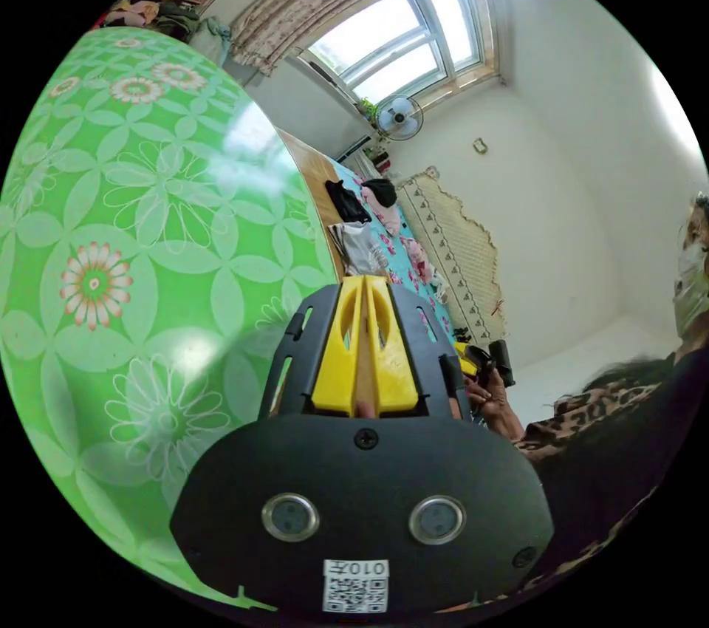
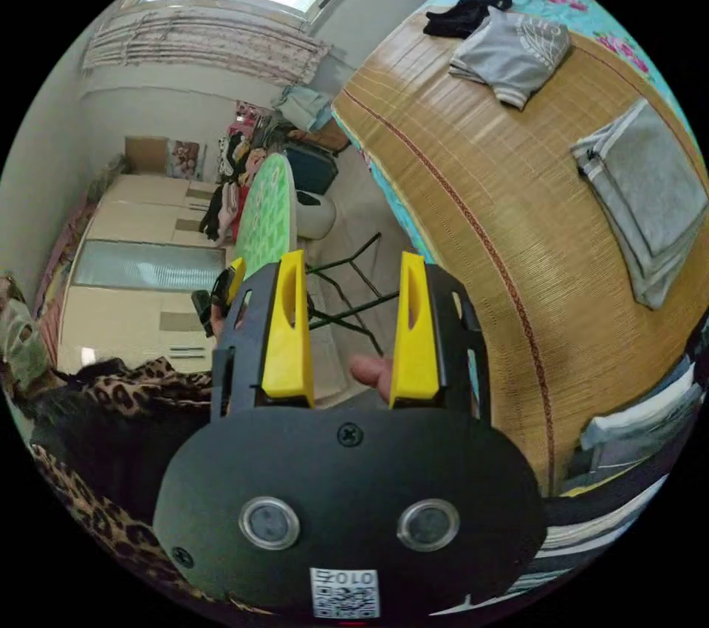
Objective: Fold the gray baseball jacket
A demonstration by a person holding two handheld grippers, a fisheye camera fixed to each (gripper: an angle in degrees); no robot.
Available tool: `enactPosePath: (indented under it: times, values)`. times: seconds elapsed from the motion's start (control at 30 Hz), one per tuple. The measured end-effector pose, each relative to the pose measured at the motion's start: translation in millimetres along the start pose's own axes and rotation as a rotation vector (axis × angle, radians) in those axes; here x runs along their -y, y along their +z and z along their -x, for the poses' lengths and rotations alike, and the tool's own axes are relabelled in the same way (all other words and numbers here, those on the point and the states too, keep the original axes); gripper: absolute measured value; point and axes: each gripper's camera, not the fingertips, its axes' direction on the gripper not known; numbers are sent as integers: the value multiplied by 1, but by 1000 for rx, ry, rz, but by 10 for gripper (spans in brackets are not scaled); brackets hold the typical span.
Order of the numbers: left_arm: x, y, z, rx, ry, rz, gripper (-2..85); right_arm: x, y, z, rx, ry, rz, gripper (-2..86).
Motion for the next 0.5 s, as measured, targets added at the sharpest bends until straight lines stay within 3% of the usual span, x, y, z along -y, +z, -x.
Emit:
enactPosePath:
  times: [0.13,0.37,0.5]
  values:
    - [2,19,15,7,-7,59,-1,31,1,-13,53,121,-13,168]
    - [-3,45,40,-19,-46,128,-1,69,11,-93,394,421,-82,165]
    - [-2,43,46,17,-86,119,-1,110,3,-129,434,508,-119,165]
